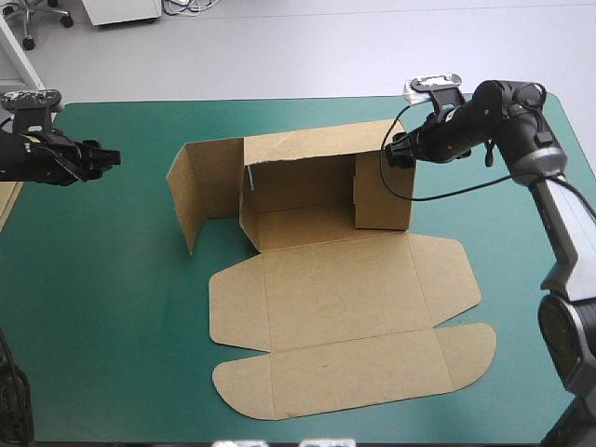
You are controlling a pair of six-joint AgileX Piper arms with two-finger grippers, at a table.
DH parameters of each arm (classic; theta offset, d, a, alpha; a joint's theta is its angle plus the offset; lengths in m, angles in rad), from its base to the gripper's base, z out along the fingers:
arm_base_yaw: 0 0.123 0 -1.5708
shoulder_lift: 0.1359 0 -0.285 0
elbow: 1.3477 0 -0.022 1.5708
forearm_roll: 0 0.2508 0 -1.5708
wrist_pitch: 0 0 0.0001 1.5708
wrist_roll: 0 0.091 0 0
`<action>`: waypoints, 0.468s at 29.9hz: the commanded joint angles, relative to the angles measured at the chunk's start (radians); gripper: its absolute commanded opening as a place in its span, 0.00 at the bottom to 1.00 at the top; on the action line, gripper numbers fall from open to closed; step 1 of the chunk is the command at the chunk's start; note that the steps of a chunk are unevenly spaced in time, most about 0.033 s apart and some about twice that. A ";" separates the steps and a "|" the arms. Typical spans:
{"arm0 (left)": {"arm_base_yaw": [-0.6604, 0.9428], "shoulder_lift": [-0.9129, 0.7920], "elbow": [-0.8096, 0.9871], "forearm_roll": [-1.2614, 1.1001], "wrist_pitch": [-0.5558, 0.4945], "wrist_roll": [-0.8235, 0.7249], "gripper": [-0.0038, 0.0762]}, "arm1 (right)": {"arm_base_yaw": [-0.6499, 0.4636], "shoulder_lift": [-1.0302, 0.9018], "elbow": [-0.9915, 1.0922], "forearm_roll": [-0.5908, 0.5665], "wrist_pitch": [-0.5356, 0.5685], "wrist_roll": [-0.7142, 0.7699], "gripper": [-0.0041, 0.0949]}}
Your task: Fold the box
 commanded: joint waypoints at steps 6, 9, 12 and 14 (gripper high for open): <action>0.001 -0.035 -0.026 -0.027 -0.056 0.003 0.58 | 0.076 -0.369 0.426 -0.015 -0.465 -0.063 0.74; 0.001 -0.035 -0.026 -0.027 -0.060 0.003 0.58 | 0.094 -0.464 0.573 -0.020 -0.579 -0.050 0.74; 0.001 -0.035 -0.026 -0.027 -0.063 0.003 0.58 | 0.096 -0.509 0.678 -0.020 -0.611 -0.048 0.74; 0.001 -0.035 -0.026 -0.027 -0.063 0.003 0.58 | 0.096 -0.516 0.741 -0.030 -0.655 -0.050 0.74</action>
